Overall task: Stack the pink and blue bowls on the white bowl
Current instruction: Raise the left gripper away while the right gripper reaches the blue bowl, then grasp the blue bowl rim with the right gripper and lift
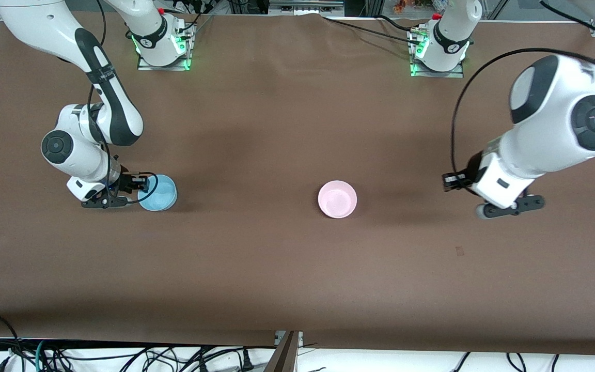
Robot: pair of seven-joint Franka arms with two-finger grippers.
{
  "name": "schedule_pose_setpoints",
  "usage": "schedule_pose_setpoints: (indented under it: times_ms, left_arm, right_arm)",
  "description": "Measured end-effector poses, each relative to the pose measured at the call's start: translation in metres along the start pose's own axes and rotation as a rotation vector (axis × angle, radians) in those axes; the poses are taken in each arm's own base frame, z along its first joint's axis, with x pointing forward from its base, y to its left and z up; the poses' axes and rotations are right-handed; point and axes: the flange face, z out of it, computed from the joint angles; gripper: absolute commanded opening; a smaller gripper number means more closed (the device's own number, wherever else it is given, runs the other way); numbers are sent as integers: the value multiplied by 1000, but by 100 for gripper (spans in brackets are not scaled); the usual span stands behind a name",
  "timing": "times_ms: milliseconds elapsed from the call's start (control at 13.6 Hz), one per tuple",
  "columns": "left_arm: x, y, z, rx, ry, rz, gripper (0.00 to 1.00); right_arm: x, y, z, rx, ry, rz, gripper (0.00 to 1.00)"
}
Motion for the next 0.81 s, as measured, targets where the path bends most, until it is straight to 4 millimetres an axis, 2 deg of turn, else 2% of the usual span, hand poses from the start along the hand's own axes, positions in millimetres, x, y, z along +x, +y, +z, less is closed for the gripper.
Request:
schedule_pose_setpoints:
  times_ms: [220,366,513,660,806]
  left_arm:
    - [1,-24,-24,5,34,44,30]
    - [0,-35,-37,24,57,71,31]
    - [-4,-39,-49,57,64,86,31]
    - [-10,-40,-70,69,57,88,31]
    - [-17,-42,-87,76,45,92,32]
  right_arm:
    - [0,0,1,7,-1,10,17]
    - [0,0,4,12,-6,15,0]
    - [1,-2,3,18,-2,21,0]
    - [6,-4,-3,21,5,27,0]
    - [16,-7,-16,25,-4,23,0]
